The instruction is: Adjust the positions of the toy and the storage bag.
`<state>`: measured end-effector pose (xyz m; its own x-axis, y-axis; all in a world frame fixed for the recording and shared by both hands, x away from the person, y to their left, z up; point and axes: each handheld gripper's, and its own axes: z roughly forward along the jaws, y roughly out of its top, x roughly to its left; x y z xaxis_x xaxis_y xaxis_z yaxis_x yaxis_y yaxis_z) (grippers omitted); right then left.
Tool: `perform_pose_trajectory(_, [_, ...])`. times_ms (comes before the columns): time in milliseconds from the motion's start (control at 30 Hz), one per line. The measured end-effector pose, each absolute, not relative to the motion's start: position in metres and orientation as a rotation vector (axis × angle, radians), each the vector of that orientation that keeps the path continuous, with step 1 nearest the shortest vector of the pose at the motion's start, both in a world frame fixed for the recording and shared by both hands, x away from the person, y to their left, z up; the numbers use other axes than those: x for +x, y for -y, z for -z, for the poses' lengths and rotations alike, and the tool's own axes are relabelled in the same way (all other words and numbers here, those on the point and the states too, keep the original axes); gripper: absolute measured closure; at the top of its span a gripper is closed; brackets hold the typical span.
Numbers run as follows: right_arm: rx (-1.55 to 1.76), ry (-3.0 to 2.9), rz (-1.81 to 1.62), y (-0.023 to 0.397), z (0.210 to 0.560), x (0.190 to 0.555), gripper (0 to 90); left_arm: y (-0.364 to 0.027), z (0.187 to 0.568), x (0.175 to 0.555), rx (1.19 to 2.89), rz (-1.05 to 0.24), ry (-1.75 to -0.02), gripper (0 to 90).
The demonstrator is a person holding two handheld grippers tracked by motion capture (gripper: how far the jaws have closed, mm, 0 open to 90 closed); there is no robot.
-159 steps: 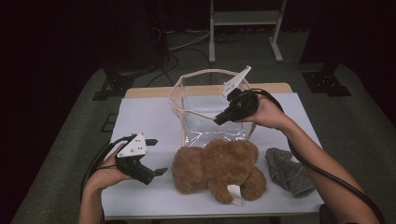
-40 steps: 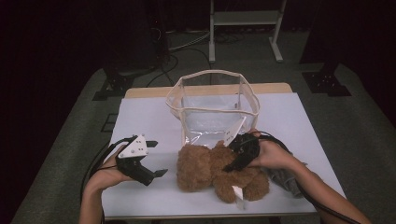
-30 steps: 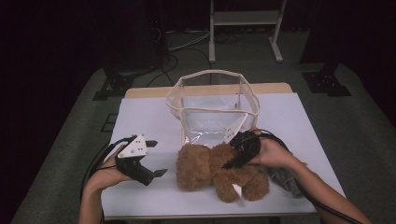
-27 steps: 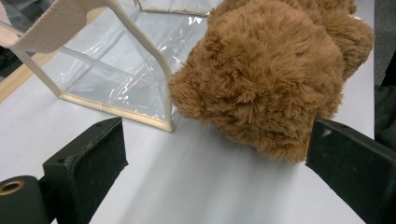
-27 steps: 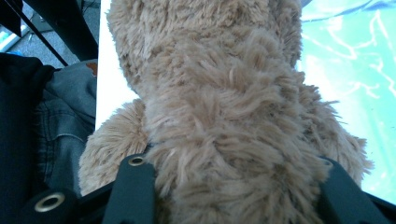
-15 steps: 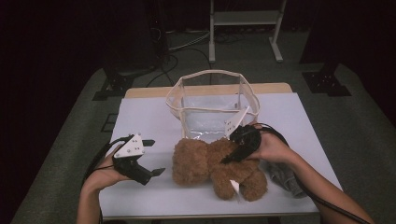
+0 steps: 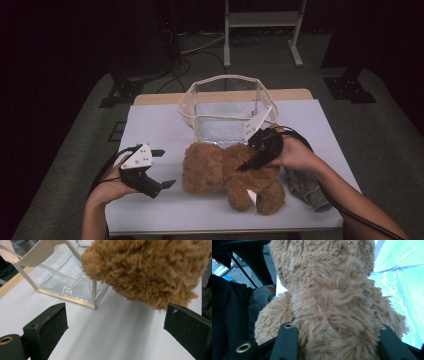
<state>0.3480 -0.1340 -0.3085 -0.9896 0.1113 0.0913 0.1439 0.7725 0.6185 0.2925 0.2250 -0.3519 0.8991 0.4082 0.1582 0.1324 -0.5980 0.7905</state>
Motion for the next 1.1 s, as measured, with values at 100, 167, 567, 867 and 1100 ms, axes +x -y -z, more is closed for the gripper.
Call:
perform_pose_trajectory(100, [-0.199,2.916,1.028,0.134,0.300,0.346,58.3,-0.226,0.352,0.293,2.201,-0.412,-0.385,4.1])
perform_pose_trajectory(167, [-0.198,2.919,1.032,0.134,0.292,0.345,58.3,-0.227,0.351,0.293,2.201,-0.414,-0.389,4.1])
perform_pose_trajectory(567, [-0.195,2.929,1.114,0.139,0.228,0.344,58.0,-0.230,0.349,0.291,2.193,-0.428,-0.383,4.1])
perform_pose_trajectory(867, [-0.183,2.980,1.151,0.136,0.170,0.347,57.8,-0.233,0.348,0.291,2.187,-0.435,-0.383,4.1])
perform_pose_trajectory(1100, [-0.192,3.036,1.163,0.128,0.131,0.358,57.5,-0.234,0.349,0.290,2.182,-0.432,-0.382,4.1])
